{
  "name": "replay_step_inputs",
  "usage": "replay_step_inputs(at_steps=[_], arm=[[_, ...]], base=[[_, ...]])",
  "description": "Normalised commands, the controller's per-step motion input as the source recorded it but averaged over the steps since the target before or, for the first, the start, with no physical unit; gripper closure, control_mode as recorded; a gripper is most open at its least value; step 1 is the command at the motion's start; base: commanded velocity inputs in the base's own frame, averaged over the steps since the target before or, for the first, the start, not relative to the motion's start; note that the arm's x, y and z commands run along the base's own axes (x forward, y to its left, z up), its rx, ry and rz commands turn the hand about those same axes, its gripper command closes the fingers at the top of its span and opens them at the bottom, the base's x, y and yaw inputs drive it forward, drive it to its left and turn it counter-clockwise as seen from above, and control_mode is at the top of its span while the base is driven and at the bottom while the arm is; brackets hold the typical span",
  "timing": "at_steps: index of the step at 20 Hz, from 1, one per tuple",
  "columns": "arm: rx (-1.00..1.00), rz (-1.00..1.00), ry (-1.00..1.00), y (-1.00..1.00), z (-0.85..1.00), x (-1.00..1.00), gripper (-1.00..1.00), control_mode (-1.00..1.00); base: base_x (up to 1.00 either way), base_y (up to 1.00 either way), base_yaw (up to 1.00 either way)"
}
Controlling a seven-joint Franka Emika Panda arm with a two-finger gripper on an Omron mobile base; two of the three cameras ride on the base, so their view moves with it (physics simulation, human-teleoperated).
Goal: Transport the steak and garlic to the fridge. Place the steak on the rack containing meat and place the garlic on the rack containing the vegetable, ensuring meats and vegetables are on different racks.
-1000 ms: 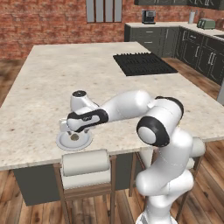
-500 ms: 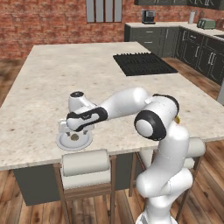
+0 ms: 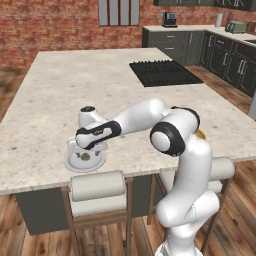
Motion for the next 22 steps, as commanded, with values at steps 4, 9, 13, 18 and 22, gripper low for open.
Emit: replay_step_inputs(at_steps=[4,9,13,18,22], arm=[[0.0,0.0,0.01,0.0,-0.19,0.17,-1.0,-1.0],[0.0,0.0,0.01,0.03,-0.14,0.21,-1.0,-1.0],[0.0,0.0,0.0,0.22,-0.03,0.14,-1.0,-1.0],[0.0,0.0,0.01,0.17,-0.03,0.09,-1.0,-1.0],[0.0,0.0,0.01,0.08,-0.05,0.07,-1.0,-1.0]], base=[[0.0,0.0,0.0],[0.0,0.0,0.0],[0.0,0.0,0.0],[0.0,0.0,0.0],[0.0,0.0,0.0]])
